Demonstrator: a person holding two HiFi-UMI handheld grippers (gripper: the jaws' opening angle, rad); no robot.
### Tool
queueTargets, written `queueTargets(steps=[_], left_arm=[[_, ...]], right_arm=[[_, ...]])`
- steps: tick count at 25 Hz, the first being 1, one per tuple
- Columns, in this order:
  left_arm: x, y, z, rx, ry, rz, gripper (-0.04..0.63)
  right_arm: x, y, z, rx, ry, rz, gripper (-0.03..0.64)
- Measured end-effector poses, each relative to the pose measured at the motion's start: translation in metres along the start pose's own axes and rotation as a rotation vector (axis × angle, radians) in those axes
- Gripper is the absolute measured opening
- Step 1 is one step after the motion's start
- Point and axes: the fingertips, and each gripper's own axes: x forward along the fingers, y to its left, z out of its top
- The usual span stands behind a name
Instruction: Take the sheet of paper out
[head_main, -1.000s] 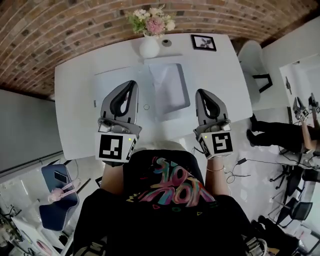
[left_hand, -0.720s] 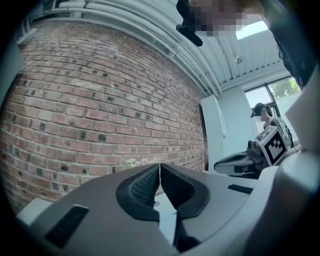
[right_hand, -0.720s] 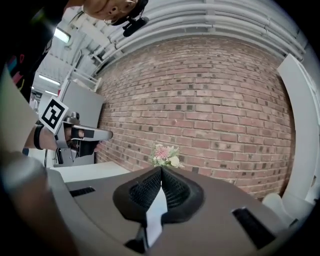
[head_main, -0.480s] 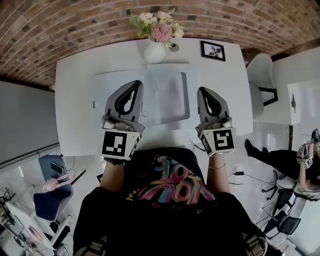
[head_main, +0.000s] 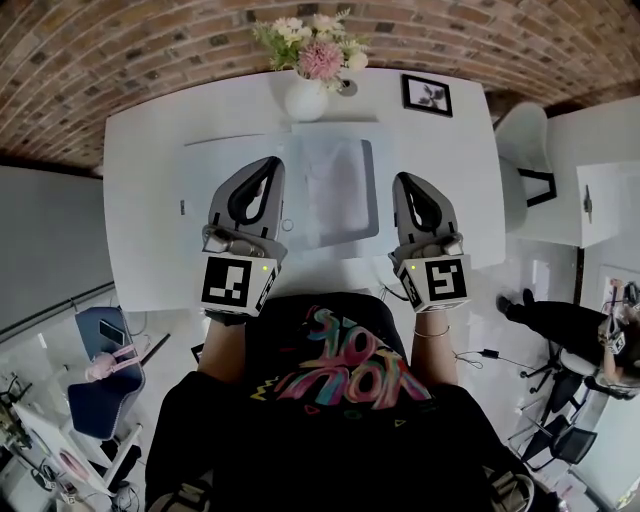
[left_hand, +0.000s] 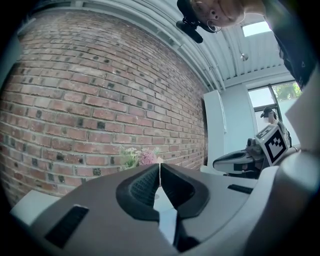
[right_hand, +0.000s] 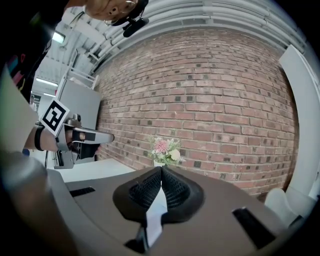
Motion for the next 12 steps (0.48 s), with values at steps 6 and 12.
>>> queueTargets(steps=[6, 12], left_arm=[[0.009, -0.006, -0.017, -0.030, 0.031, -0.015, 0.028], [0.013, -0.011, -0.035, -0.076, 0.039, -0.033, 0.031]], right_arm=[[0.002, 0.001, -0.012, 0.000, 0.050, 0.018, 0.020], [0.004, 0.004, -0.016, 0.019, 0.013, 0.024, 0.020]])
